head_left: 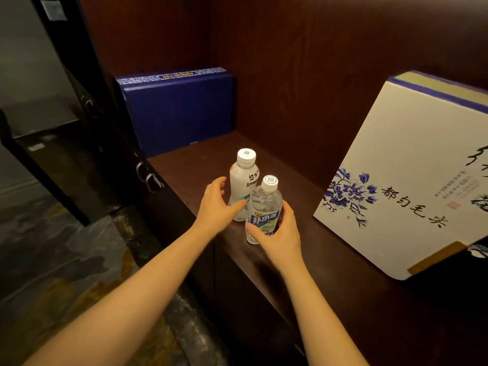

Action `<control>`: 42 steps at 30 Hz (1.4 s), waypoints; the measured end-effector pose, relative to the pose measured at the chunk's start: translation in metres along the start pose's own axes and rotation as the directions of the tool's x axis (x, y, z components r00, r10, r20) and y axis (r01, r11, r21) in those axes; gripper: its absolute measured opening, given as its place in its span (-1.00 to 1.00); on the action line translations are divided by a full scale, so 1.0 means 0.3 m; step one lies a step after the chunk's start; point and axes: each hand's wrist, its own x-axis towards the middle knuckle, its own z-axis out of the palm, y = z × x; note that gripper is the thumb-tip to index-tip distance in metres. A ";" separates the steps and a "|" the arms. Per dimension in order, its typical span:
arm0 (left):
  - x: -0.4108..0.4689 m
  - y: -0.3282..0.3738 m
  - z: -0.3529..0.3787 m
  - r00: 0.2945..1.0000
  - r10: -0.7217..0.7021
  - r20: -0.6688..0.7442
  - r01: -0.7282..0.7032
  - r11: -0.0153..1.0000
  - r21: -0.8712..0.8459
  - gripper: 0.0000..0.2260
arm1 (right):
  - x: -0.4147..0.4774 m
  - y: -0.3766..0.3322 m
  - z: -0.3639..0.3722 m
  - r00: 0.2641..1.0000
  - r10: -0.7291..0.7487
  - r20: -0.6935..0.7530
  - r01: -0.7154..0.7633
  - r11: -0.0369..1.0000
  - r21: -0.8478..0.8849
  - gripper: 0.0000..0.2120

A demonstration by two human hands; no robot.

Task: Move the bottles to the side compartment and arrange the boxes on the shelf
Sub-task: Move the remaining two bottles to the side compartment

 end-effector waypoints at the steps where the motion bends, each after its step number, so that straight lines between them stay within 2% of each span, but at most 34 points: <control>1: 0.012 -0.002 0.008 1.000 0.012 0.013 -0.012 1.000 -0.018 -0.24 | 0.007 0.004 0.005 1.000 -0.009 0.000 0.009 1.000 0.006 -0.03; 7: 0.050 -0.005 0.049 0.999 0.027 0.026 -0.021 0.983 -0.183 -0.30 | 0.035 0.011 0.025 0.999 -0.031 -0.021 0.031 0.999 0.029 -0.19; 14: 0.067 -0.003 0.058 0.999 0.030 0.025 -0.023 0.972 -0.234 -0.33 | 0.031 0.001 0.028 0.999 -0.019 -0.041 0.021 0.999 0.040 -0.27; 18: 0.025 -0.022 0.038 0.998 0.055 -0.019 -0.058 0.979 -0.197 -0.35 | 0.001 -0.006 0.017 0.998 -0.008 -0.067 0.011 0.999 0.043 -0.30; 25: -0.109 -0.011 -0.045 0.995 0.093 -0.034 -0.097 0.984 -0.153 -0.37 | -0.121 -0.032 -0.007 0.989 -0.062 -0.136 0.065 0.998 0.023 -0.31; 32: -0.272 0.060 -0.159 0.979 0.199 -0.054 -0.205 0.965 -0.161 -0.35 | -0.286 -0.132 -0.072 0.970 -0.127 -0.207 0.130 0.992 -0.001 -0.38; 38: -0.454 0.114 -0.253 0.964 0.257 -0.064 -0.264 0.944 -0.197 -0.39 | -0.470 -0.222 -0.130 0.952 -0.163 -0.259 0.171 0.985 0.008 -0.37; 42: -0.600 0.147 -0.314 0.958 0.281 -0.059 -0.287 0.929 -0.234 -0.41 | -0.625 -0.280 -0.158 0.939 -0.167 -0.301 0.187 0.982 0.039 -0.44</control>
